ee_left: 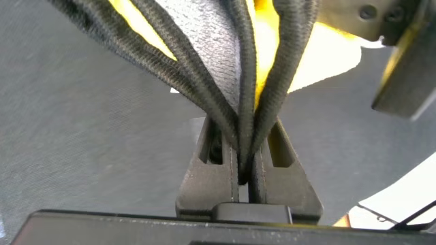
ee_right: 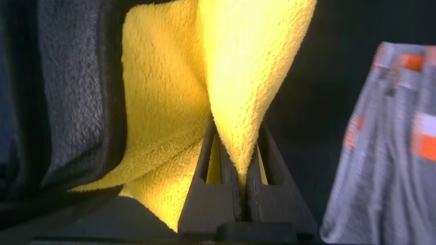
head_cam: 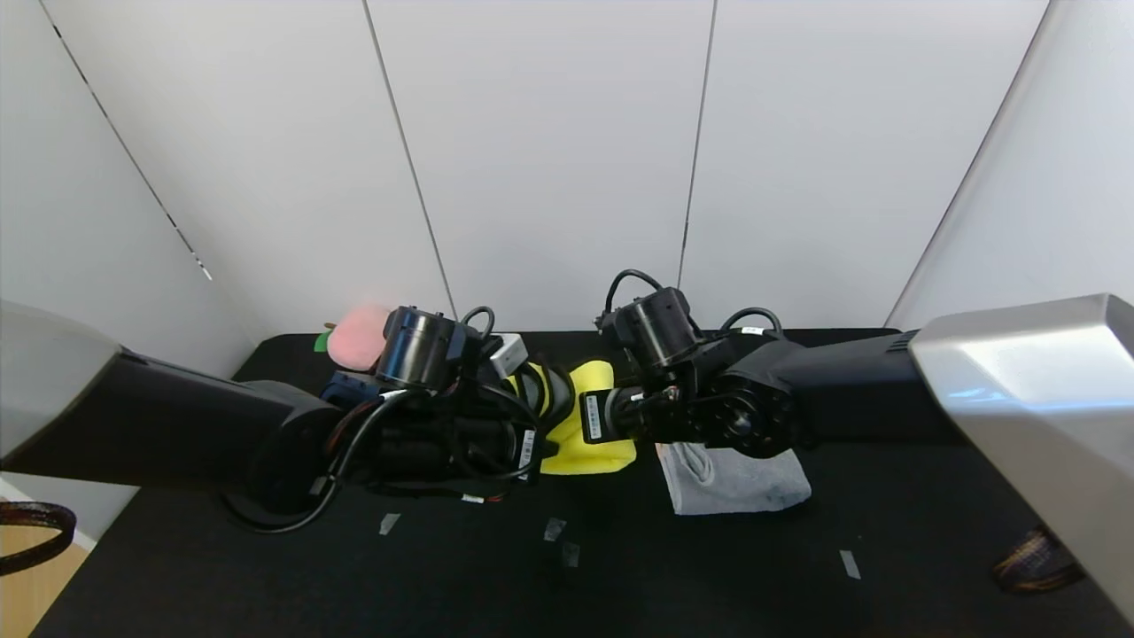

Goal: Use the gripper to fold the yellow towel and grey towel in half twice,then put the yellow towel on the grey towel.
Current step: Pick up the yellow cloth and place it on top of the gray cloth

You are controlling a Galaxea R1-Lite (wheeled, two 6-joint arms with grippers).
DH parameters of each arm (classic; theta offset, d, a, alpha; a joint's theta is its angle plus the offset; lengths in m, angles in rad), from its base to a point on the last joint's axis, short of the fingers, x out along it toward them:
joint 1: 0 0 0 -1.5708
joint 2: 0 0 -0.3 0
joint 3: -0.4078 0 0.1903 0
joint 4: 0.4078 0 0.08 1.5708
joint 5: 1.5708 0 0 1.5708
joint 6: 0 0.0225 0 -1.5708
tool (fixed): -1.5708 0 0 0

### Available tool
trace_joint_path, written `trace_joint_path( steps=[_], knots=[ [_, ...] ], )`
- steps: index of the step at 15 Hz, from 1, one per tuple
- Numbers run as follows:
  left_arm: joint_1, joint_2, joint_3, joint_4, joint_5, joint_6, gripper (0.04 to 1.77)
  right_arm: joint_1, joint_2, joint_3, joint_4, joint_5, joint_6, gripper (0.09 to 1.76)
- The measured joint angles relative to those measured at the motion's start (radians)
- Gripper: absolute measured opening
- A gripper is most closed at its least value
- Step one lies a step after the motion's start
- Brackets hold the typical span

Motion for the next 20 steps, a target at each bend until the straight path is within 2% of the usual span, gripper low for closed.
trace_joint_path(
  steps=[4, 11, 15, 20],
  knots=[
    [-0.090, -0.001, -0.072, 0.065, 0.081, -0.006, 0.21, -0.038, -0.097, 0.116, -0.025, -0.031, -0.002, 0.17],
    [-0.212, 0.038, -0.247, 0.186, 0.175, -0.007, 0.21, -0.124, -0.246, 0.269, -0.045, -0.033, -0.014, 0.17],
    [-0.279, 0.106, -0.385, 0.255, 0.242, -0.040, 0.21, -0.194, -0.301, 0.326, -0.044, -0.028, -0.040, 0.17],
    [-0.335, 0.229, -0.605, 0.381, 0.300, -0.049, 0.21, -0.288, -0.327, 0.369, -0.045, -0.023, -0.057, 0.17]
  ],
)
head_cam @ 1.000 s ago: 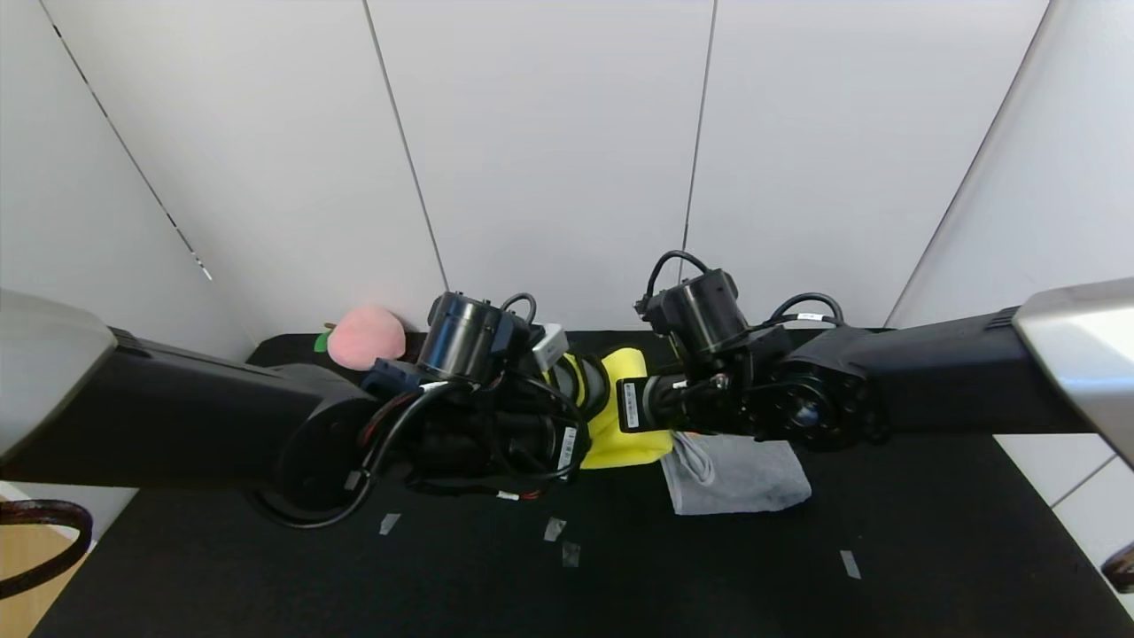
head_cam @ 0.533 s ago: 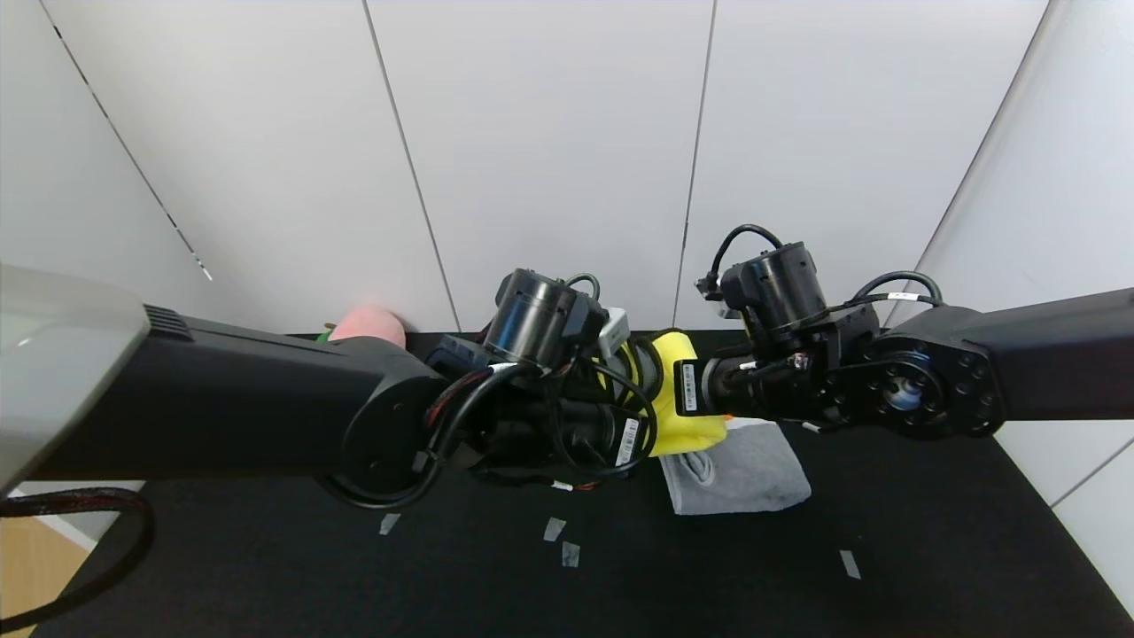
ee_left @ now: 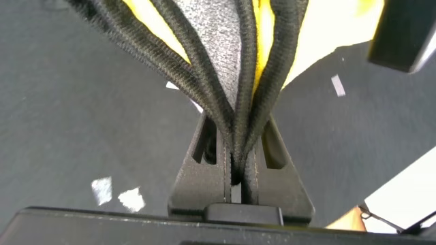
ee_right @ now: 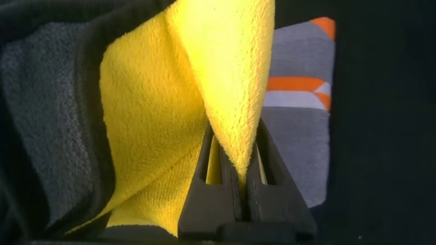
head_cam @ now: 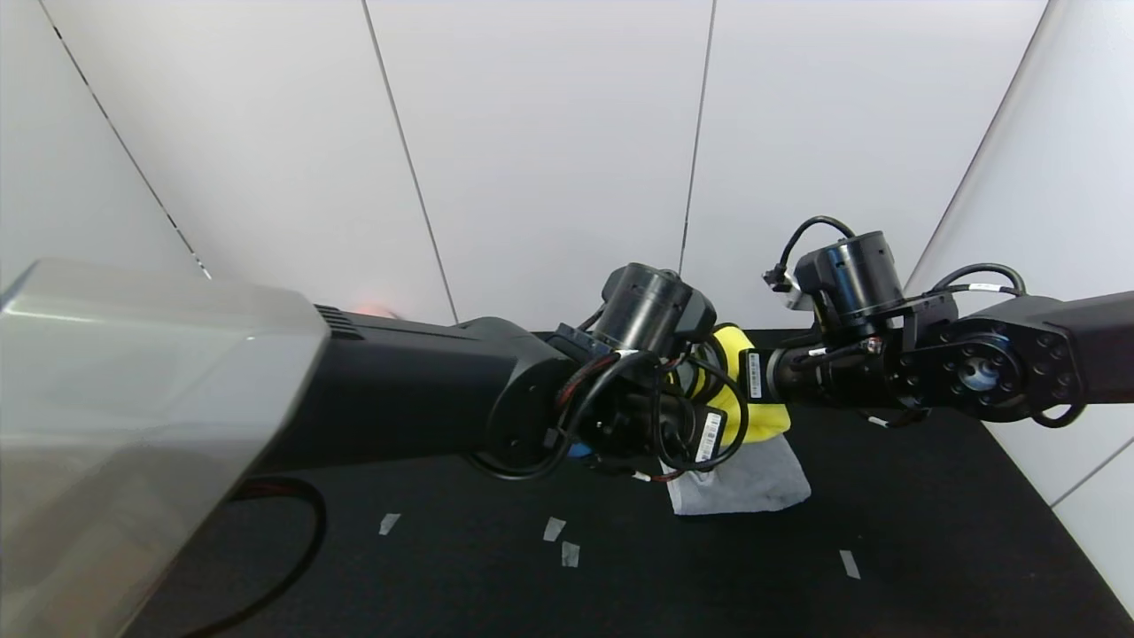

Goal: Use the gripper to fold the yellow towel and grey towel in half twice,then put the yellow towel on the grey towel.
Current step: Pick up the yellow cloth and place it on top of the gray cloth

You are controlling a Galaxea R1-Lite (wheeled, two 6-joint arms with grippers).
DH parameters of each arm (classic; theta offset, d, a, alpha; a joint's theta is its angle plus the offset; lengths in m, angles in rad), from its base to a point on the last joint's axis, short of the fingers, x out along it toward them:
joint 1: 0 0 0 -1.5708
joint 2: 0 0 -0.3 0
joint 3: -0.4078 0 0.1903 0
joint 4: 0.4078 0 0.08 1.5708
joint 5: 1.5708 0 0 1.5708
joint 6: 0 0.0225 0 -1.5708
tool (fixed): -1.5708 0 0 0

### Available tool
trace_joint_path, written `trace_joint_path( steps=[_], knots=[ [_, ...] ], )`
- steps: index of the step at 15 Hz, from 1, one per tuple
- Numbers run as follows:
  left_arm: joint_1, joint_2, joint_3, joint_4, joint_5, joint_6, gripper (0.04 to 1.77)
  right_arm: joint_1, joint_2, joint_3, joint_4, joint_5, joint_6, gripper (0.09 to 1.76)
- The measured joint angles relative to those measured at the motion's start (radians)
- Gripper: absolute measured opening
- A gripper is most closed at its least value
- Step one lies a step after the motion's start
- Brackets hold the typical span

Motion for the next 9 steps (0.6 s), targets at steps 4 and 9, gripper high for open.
trace_joint_path(
  steps=[4, 9],
  knots=[
    [-0.018, 0.106, -0.124, 0.044, 0.009, -0.002, 0.21, -0.054, 0.007, 0.015, 0.000, 0.001, 0.000, 0.17],
    [-0.040, 0.178, -0.160, 0.052, 0.009, -0.004, 0.21, -0.070, 0.036, 0.047, -0.007, -0.004, -0.001, 0.17]
  ],
)
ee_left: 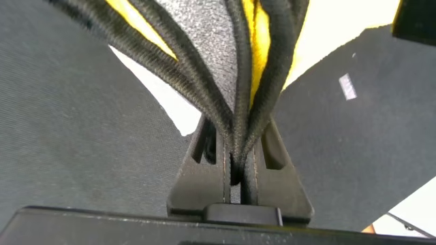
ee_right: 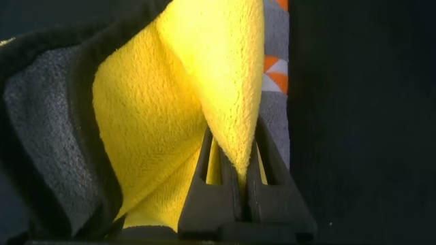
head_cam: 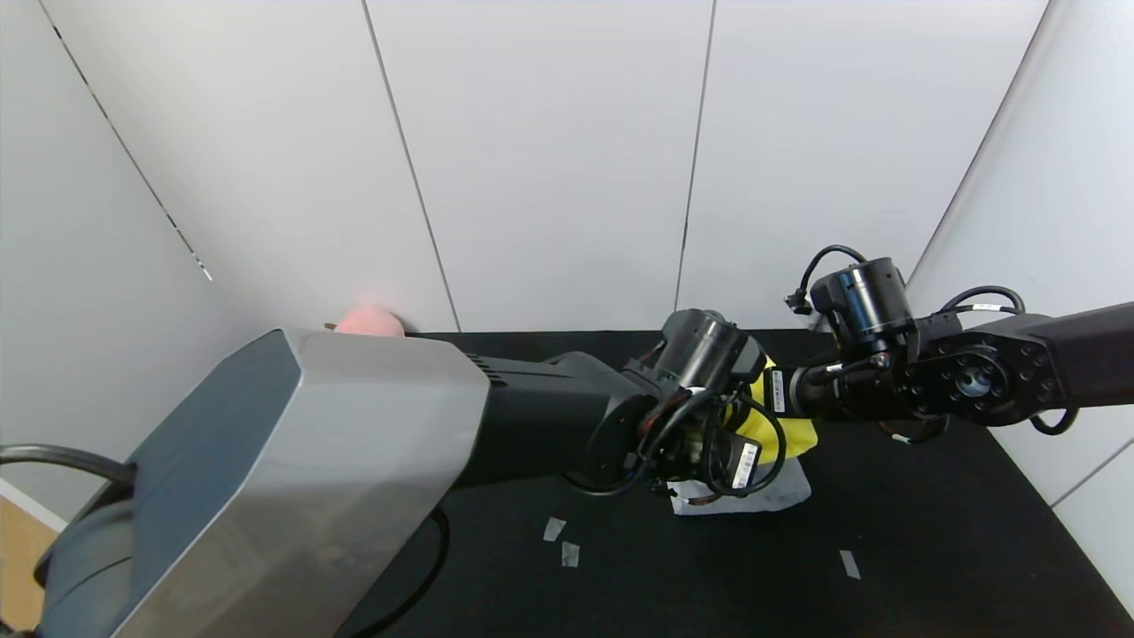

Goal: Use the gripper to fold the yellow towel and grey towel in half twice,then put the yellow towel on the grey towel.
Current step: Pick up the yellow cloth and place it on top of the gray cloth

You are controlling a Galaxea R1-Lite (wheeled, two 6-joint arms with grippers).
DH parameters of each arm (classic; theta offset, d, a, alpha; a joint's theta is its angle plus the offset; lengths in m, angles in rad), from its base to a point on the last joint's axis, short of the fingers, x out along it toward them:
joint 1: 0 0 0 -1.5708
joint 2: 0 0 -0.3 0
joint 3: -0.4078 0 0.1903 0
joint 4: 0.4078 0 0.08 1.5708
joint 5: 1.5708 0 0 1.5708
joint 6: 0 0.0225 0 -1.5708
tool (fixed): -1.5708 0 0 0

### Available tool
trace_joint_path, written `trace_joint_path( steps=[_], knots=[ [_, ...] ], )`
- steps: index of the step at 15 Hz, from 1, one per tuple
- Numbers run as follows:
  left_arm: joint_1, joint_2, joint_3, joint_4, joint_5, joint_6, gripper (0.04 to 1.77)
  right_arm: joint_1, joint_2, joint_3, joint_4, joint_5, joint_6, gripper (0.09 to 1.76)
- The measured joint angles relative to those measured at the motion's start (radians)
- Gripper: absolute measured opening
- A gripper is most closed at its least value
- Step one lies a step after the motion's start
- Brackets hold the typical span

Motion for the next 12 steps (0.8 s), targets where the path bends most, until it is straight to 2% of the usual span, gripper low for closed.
trace_joint_path(
  steps=[4, 12],
  knots=[
    [0.000, 0.022, 0.001, 0.003, 0.001, -0.014, 0.21, 0.000, 0.033, 0.056, -0.110, 0.004, 0.002, 0.17],
    [0.011, 0.066, 0.008, 0.005, 0.001, -0.024, 0.21, 0.005, 0.126, 0.133, -0.250, 0.008, 0.006, 0.17]
  ],
)
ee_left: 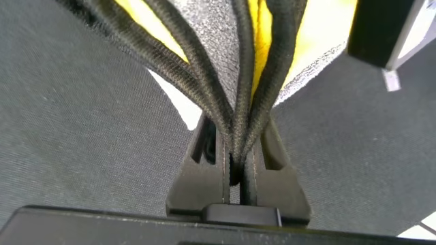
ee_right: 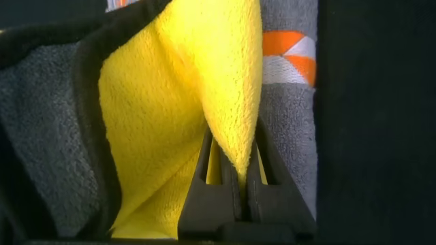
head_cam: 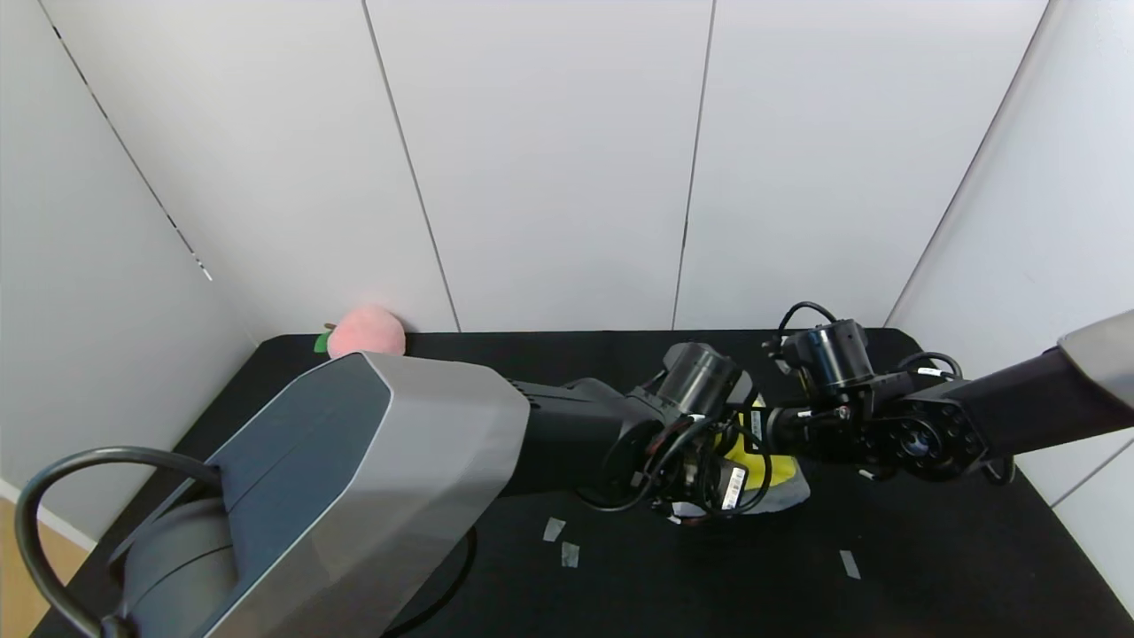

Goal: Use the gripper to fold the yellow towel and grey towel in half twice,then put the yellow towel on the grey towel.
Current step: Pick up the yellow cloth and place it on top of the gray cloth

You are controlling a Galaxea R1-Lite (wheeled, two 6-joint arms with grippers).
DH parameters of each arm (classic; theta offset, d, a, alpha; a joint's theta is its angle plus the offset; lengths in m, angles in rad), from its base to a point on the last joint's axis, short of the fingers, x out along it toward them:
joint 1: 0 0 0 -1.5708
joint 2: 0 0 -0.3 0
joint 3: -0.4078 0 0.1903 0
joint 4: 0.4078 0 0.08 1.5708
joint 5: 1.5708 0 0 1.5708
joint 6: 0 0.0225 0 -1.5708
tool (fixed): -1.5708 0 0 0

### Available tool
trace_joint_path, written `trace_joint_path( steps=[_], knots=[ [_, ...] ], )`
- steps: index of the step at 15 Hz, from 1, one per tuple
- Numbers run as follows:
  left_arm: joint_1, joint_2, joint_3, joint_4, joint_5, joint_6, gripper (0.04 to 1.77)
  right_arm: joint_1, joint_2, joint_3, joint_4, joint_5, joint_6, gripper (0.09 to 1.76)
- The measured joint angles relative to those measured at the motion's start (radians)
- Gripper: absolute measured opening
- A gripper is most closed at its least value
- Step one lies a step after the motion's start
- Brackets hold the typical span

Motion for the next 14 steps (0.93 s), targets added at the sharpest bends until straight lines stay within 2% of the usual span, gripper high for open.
trace_joint_path(
  steps=[13, 14],
  knots=[
    [-0.010, 0.018, 0.027, 0.001, -0.002, -0.027, 0.21, 0.005, 0.038, 0.032, -0.025, 0.016, 0.003, 0.17],
    [-0.010, 0.019, 0.027, 0.001, -0.001, -0.021, 0.26, 0.005, 0.038, 0.032, -0.025, 0.017, 0.003, 0.22]
  ],
)
